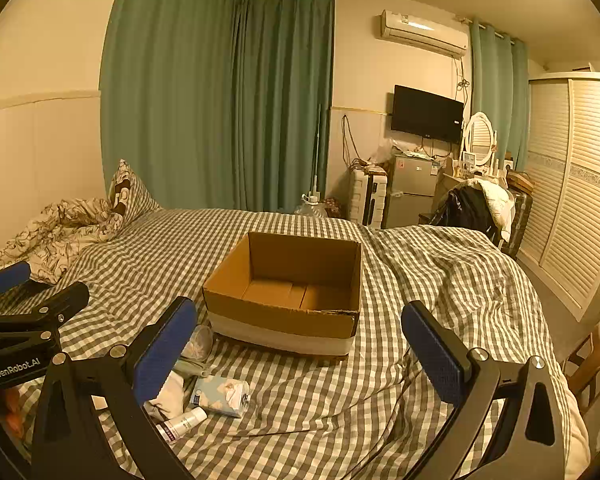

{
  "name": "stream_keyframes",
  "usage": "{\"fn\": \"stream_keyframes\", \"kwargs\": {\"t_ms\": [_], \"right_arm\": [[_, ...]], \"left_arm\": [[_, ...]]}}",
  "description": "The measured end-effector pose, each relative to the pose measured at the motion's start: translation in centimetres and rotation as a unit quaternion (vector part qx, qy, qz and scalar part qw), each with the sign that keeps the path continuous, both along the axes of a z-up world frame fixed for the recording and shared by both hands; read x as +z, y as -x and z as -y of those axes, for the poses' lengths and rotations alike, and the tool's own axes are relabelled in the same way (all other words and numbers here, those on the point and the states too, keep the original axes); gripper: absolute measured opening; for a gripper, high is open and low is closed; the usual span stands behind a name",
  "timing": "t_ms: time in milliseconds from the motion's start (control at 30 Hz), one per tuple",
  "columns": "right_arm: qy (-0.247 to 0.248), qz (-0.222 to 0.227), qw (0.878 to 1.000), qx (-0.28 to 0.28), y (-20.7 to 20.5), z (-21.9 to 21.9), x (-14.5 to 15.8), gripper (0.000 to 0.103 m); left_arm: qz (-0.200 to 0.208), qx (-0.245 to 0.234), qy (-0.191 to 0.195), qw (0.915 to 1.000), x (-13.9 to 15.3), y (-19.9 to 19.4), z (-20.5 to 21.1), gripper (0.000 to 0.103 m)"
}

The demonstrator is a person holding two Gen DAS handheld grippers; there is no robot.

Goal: Organize objects

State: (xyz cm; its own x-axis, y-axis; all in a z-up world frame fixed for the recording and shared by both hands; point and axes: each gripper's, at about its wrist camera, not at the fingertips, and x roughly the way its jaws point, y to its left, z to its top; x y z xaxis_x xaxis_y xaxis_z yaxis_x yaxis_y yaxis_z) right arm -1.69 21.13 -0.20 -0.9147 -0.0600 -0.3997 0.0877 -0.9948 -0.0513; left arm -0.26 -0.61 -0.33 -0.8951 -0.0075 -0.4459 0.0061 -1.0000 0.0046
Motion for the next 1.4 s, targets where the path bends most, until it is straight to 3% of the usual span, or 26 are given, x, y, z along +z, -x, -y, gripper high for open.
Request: {"fn": "stream_keyframes", "kwargs": {"t_ms": [433,1400], "right_arm": [[0.003,0.004,1.0,0.001,0.12,0.09,-0.37,0.103],[0.006,0.006,1.0,0.014,0.05,0.57,-0.65,0.103]], "left_arm": [[0.006,-0.003,-0.013,0.9999,-0.21,0.27,0.31,0.103],[0.001,0.0,0.002,1.0,-0.09,0.0,0.24,0.103]]}}
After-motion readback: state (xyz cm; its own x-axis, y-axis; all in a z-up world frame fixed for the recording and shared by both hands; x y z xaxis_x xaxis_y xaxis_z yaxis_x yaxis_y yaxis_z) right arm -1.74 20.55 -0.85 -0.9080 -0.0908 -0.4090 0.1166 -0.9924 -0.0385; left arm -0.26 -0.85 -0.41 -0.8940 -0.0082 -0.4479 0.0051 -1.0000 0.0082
